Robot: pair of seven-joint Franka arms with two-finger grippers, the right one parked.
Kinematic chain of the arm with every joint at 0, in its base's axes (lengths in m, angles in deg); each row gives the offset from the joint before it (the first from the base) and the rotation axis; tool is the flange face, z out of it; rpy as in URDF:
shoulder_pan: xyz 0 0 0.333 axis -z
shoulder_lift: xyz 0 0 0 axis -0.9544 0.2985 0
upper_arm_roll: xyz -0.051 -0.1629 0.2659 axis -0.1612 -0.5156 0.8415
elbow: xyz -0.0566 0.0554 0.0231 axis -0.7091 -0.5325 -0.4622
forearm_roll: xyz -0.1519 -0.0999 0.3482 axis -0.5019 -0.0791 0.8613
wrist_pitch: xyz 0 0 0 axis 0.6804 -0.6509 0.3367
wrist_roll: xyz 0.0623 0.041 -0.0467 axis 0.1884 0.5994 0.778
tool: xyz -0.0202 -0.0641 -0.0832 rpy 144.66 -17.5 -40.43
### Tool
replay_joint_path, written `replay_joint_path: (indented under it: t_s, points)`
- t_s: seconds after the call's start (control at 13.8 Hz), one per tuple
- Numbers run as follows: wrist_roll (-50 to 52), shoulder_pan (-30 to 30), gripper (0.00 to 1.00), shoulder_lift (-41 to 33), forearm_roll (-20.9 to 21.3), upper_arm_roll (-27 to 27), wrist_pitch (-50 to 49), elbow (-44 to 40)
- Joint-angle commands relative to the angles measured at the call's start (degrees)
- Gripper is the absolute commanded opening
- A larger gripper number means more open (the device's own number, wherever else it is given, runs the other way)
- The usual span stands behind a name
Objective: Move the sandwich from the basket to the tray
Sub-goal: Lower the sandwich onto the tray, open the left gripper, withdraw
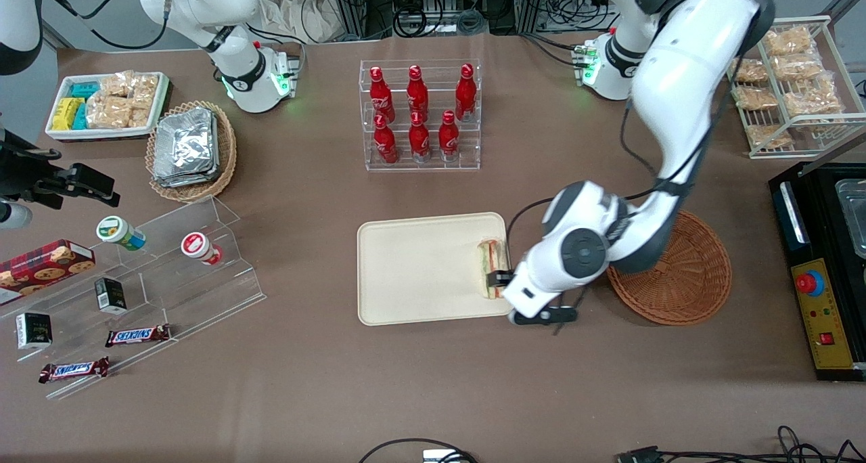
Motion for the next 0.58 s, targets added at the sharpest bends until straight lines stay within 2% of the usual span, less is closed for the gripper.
replay_joint_path:
  t_s: [0.0,0.22,0.36,0.51]
  points:
    - [-2.6,-3.7,1.0,-8.6,0.2,-0.1,-9.2,1.8]
    - [-8.5,-8.5,1.0,-16.5,0.7,0.0,-24.4,1.8]
    - [-19.4,-13.3,1.0,-22.1,0.9,0.1,-31.1,1.9]
    - [-25.8,-18.5,1.0,-26.6,0.4,0.0,-35.0,1.8]
